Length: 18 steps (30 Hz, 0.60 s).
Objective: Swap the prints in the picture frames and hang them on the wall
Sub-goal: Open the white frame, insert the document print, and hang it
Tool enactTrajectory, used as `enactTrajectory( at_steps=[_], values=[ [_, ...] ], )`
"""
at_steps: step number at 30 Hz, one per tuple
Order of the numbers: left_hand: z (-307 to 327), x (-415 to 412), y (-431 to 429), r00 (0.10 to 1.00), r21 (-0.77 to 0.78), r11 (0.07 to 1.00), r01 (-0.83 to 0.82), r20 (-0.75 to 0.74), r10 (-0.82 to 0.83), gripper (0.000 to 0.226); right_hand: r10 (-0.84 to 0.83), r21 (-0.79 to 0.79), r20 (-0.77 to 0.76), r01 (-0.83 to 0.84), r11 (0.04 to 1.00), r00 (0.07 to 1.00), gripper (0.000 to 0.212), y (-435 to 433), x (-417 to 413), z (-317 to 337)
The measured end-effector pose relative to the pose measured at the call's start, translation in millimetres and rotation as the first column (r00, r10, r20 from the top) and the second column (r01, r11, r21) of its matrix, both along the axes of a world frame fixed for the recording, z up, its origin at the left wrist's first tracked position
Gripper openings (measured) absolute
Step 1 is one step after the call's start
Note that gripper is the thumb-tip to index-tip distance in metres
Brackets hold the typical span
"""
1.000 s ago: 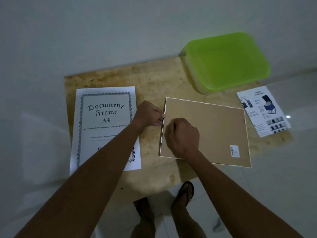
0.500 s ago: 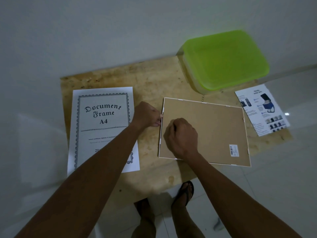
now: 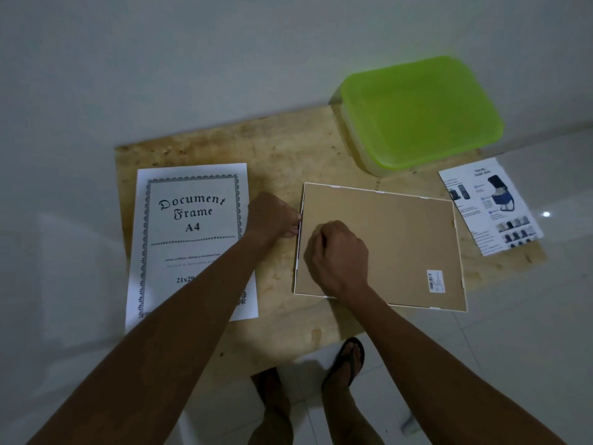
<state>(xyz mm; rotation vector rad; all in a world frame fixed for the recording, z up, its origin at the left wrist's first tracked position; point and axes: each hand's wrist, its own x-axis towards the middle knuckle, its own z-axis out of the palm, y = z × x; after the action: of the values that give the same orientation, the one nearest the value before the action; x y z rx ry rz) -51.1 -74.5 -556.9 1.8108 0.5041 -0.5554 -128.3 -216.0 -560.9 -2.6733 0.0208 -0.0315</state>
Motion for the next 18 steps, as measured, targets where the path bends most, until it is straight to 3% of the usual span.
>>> enactTrajectory(
  at_steps=[5, 11, 18],
  values=[
    [5, -9, 10, 1.000, -0.172, 0.985, -0.013, -0.011, 0.011, 0.024, -0.022, -0.014, -0.052, 0.021, 1.000, 0.998, 0.021, 2, 1, 0],
    [4, -37, 19, 0.994, -0.109, 0.988, 0.110, 0.016, -0.109, 0.023, -0.008, 0.003, -0.104, 0.008, 1.000, 0.995, 0.026, -3, 6, 5],
    [6, -48, 13, 0.989, 0.023, 0.990, 0.136, 0.061, -0.137, 0.013, -0.006, 0.033, -0.091, 0.009, 0.999, 0.996, 0.027, -1, 5, 8]
  ],
)
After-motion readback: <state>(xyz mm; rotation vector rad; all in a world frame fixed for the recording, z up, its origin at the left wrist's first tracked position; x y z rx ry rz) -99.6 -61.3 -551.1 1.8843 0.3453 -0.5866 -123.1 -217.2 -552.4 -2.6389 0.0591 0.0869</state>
